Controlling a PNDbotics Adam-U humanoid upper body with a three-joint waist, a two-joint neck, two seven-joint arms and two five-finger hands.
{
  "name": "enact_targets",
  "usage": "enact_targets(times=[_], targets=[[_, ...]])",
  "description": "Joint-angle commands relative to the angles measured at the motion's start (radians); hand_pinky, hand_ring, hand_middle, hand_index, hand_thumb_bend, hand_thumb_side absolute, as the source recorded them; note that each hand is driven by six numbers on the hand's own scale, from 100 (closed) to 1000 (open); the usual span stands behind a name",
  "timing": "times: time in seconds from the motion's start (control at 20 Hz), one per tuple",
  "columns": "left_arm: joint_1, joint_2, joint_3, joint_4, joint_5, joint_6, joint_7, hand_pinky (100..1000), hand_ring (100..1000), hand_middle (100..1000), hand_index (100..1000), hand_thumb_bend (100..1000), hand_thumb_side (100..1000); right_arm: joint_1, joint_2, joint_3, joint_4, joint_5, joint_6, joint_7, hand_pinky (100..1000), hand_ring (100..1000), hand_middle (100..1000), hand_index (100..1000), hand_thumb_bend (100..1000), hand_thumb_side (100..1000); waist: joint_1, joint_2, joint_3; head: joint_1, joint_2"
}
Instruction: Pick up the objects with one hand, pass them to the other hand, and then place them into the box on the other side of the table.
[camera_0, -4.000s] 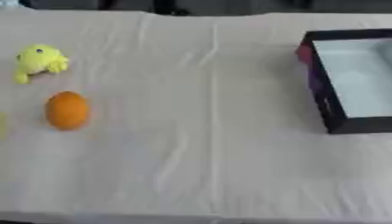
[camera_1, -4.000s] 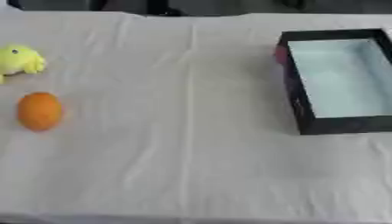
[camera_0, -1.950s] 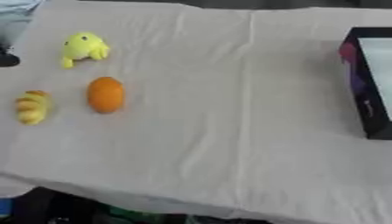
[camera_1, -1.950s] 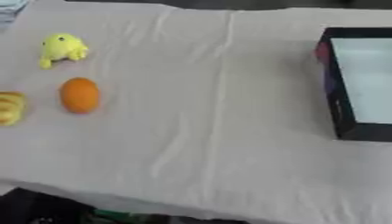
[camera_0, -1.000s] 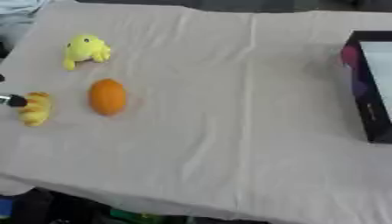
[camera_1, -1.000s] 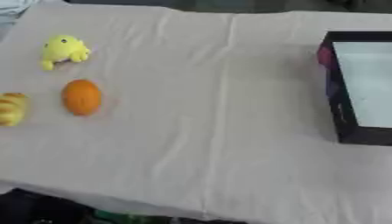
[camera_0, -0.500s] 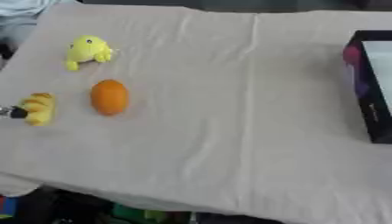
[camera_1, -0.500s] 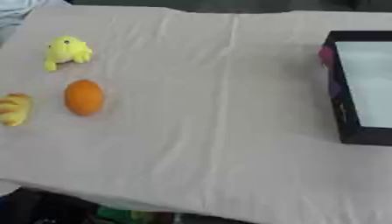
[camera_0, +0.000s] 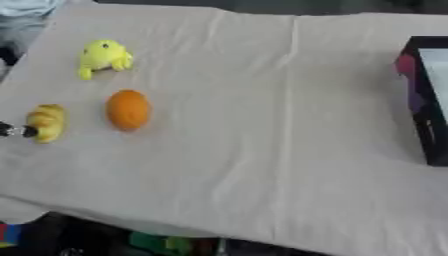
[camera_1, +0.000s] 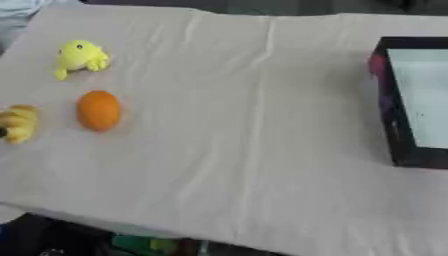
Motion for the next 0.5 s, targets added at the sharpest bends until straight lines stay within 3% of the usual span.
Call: enact_targets(times=[0.05,0.15,0.3,0.5], targets=[[-0.026,0.009,-0.014,0.029,-0.005,-0.005,0.011,787,781,678,732,728,481,-0.016,-0.022,-0.006,-0.009,0.006,-0.001,0.004,844,870,907,900,100,536,0.001,-0.013,-0.001,0.007,-0.008],[-0.034,0.003,-0.022,0.041,-0.018,-0.015,-0.003,786,780,676,723,719,469,-0.015,-0.022,-0.006,-0.008,0.006,-0.001,0.004,844,868,904,899,100,537,0.003,-0.013,-0.002,0.009,-0.008],[-0.047,-0.011,-0.024,0.054,-0.034,-0.024,-0.015,780,770,664,702,632,414,-0.014,-0.019,-0.005,-0.007,0.003,0.001,0.005,844,868,904,899,100,543,0.005,-0.012,-0.001,0.011,-0.009],[-0.05,-0.018,-0.021,0.045,-0.017,-0.028,-0.02,767,747,641,686,403,322,-0.012,-0.02,-0.003,-0.006,0.004,0.002,0.007,845,865,900,897,100,546,0.006,-0.012,-0.001,0.009,-0.007]])
